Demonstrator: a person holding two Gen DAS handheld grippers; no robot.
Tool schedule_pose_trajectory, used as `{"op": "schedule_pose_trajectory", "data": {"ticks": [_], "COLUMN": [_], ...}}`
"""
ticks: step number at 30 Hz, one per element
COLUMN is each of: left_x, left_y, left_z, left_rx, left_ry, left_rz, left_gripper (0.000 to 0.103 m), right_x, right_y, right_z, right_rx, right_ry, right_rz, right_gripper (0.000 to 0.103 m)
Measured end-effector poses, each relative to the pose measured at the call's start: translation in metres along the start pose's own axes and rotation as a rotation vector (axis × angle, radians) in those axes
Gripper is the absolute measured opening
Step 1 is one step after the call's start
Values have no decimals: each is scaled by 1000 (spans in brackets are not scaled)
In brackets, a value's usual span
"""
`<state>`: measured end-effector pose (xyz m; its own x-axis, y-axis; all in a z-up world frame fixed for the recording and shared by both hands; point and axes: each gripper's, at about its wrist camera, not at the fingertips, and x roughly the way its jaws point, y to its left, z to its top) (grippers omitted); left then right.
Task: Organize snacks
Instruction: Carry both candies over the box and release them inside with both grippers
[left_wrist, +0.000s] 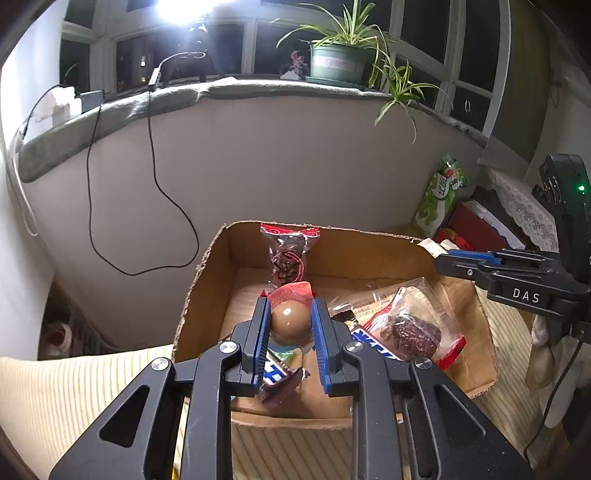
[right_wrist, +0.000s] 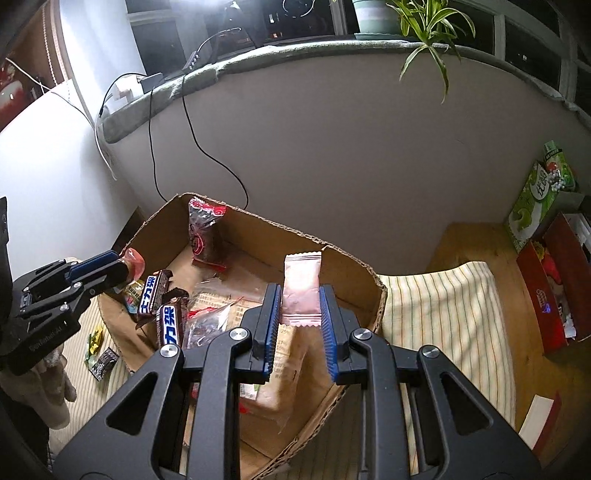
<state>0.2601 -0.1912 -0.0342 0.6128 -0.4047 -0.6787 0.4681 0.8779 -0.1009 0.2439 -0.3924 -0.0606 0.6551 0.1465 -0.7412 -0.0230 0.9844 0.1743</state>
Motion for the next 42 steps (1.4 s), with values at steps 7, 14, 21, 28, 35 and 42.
{"op": "schedule_pose_trajectory", "data": {"ticks": [7,14,21,28,35,42], "left_x": [2,0,-10,-25,-50,-82], "left_y": [-3,-8,-9,-6,5,31], "left_z": [1,0,0,-3,-13,-37], "left_rx": [10,33,31,28,5,-41], "left_ry": [2,-2,-22,-37,-66,-86], "left_rz": [-2,3,7,10,18,55], "left_gripper": [21,25,37,37,40,45], "right_x": [5,5,-7,-18,-37,-56], "right_y": [-2,2,8,13,24,44], "right_z": [0,0,-2,-4,-11,-23], "right_rx": [4,-6,-25,-30,-18,-35], "right_ry": [10,13,-17,-31,-79,-135], "right_rz": [4,-2,-24,-34,-33,-16], "right_gripper": [22,22,52,57,57,57]}}
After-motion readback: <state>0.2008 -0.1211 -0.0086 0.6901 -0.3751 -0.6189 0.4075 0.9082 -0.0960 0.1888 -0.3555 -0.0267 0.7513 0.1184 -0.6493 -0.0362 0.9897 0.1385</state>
